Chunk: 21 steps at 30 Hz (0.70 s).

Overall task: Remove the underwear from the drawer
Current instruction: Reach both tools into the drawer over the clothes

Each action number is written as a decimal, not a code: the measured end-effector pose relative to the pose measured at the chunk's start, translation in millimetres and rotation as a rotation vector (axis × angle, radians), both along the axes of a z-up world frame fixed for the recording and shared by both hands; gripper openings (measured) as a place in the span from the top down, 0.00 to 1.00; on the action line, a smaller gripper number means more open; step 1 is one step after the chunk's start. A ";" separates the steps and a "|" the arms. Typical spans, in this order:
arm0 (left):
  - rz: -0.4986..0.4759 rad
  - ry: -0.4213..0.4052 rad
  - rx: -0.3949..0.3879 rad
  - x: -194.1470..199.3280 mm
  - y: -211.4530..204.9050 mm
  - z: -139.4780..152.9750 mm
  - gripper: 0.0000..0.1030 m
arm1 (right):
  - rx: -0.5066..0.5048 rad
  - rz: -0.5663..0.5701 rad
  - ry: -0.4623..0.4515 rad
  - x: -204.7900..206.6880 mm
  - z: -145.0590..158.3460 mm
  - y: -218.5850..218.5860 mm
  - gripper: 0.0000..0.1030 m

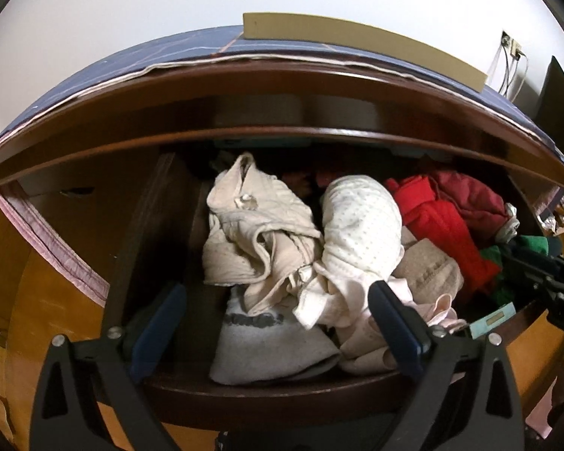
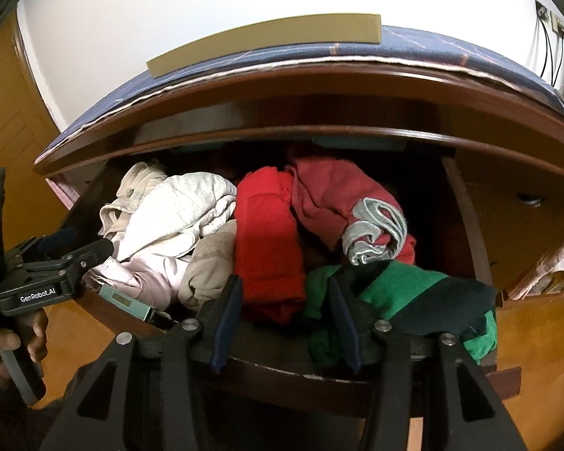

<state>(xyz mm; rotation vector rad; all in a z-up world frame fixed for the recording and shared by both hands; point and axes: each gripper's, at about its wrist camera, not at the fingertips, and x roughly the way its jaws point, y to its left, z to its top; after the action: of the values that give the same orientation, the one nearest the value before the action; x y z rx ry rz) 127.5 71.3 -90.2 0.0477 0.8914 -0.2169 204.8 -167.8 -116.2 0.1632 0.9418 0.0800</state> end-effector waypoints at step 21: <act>0.004 0.025 0.019 -4.9 9.3 -8.0 0.03 | 0.030 0.027 0.024 -23.6 -0.9 7.1 0.42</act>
<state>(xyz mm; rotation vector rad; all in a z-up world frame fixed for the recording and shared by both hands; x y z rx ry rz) 122.5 80.6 -98.3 0.0608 0.9184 -0.2057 181.3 -160.7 -117.1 0.1802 0.9668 0.1172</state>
